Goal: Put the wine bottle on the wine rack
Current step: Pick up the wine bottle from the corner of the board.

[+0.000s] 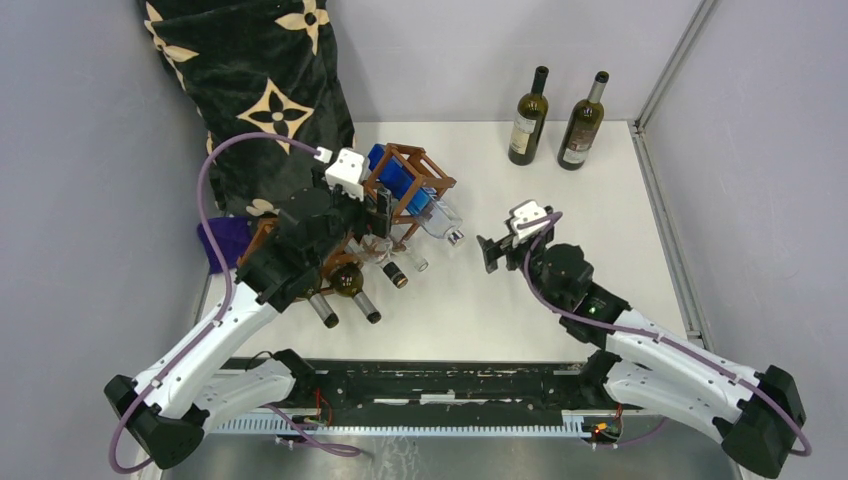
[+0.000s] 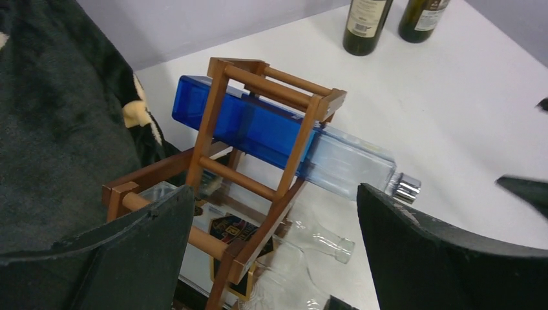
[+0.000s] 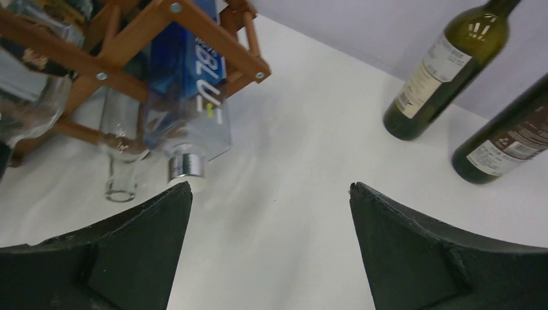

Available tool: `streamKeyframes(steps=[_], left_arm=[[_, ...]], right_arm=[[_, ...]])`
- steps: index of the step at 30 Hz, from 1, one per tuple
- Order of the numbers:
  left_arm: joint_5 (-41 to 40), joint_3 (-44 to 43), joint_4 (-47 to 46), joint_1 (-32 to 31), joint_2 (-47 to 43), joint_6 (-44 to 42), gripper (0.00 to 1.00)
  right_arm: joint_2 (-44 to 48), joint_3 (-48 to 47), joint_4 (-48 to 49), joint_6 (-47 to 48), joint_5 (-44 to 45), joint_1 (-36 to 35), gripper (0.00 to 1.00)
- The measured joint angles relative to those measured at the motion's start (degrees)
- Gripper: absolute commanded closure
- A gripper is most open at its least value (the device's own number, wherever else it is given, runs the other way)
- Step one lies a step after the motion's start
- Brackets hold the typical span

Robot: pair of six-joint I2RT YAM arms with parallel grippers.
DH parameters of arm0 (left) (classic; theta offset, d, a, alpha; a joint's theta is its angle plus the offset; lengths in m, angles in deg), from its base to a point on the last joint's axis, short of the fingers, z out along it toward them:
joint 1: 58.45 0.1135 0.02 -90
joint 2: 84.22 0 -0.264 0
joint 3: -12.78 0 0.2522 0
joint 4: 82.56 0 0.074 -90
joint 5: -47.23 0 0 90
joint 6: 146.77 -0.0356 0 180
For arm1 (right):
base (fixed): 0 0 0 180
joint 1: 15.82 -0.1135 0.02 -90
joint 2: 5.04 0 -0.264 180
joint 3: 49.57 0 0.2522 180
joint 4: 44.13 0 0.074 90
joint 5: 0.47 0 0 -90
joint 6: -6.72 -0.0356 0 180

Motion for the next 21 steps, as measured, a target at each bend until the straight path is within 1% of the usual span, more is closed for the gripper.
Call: streamKeyframes(steps=[6,9,15,21], left_arm=[[-4.1,7.2,-5.0,0.0,-3.3,-3.6,0.00],[-5.4,9.6,-7.3,0.5,-5.5,-4.5,0.00],[-6.8,13.0,-10.8,1.5,-9.3,-5.2,0.00],[-6.8,13.4,-11.8,1.7,-10.0,-5.3,0.00]], right_arm=[[-2.2,-3.3,0.0,-1.1,-6.7,11.4,0.02],[-4.5,-5.2,0.4,-1.4,-9.8,15.7,0.02],[-10.0,-10.2,1.0,-1.5,-13.6,21.8,0.02],[-14.6,-15.2,2.6,-2.5,-16.7,27.5,0.02]])
